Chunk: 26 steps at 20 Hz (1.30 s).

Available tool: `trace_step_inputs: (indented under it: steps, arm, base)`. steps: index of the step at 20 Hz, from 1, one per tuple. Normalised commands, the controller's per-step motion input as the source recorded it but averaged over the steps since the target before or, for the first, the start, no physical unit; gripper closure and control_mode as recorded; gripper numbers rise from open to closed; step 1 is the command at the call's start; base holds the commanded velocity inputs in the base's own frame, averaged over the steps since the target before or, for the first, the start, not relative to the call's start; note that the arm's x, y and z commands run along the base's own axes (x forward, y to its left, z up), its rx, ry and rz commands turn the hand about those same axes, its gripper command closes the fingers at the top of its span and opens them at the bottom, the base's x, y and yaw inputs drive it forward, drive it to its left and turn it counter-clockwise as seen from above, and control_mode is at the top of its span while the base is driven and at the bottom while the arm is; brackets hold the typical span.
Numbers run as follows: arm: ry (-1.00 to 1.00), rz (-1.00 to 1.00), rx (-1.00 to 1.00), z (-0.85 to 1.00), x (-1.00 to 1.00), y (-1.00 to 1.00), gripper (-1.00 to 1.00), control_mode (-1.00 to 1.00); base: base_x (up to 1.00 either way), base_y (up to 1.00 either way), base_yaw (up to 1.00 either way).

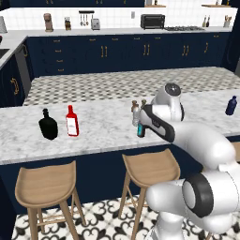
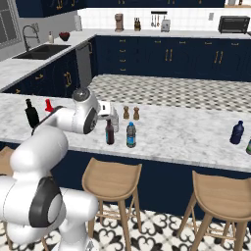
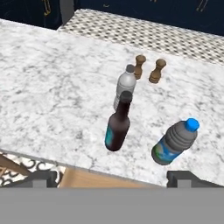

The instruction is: Move the plastic bottles in the middle to the plastics group, and the glass bottles in the middle to the glass group.

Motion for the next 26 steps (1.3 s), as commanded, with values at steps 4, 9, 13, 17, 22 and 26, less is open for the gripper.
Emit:
trace_step_inputs:
  steps: [4, 9, 13, 17, 22, 26]
  arm:
    - [0.0, 0.08, -0.02, -0.29, 0.06, 0.0, -1.0, -1.0]
    - [0.03, 0.01, 0.0, -0.07, 0.31, 0.0, -1.0, -1.0]
    - [0.05, 0.0, 0.0, -0.1, 0.29, 0.0, -1.0, -1.0]
    - [0.03, -0.01, 0.01, -0.14, 0.25, 0.0, -1.0, -1.0]
    - [0.05, 0.0, 0.0, -0.25, 0.16, 0.0, -1.0, -1.0]
    - [0.02, 0.0, 0.0, -0.24, 0.14, 0.0, -1.0, -1.0]
  base:
    - [0.0, 0.0, 0.0]
    - [0.0, 0.0, 0.0]
    - [0.0, 0.0, 0.0]
    - [0.0, 0.0, 0.0]
    - [0.0, 0.0, 0.0]
    - [0.0, 0.0, 0.0]
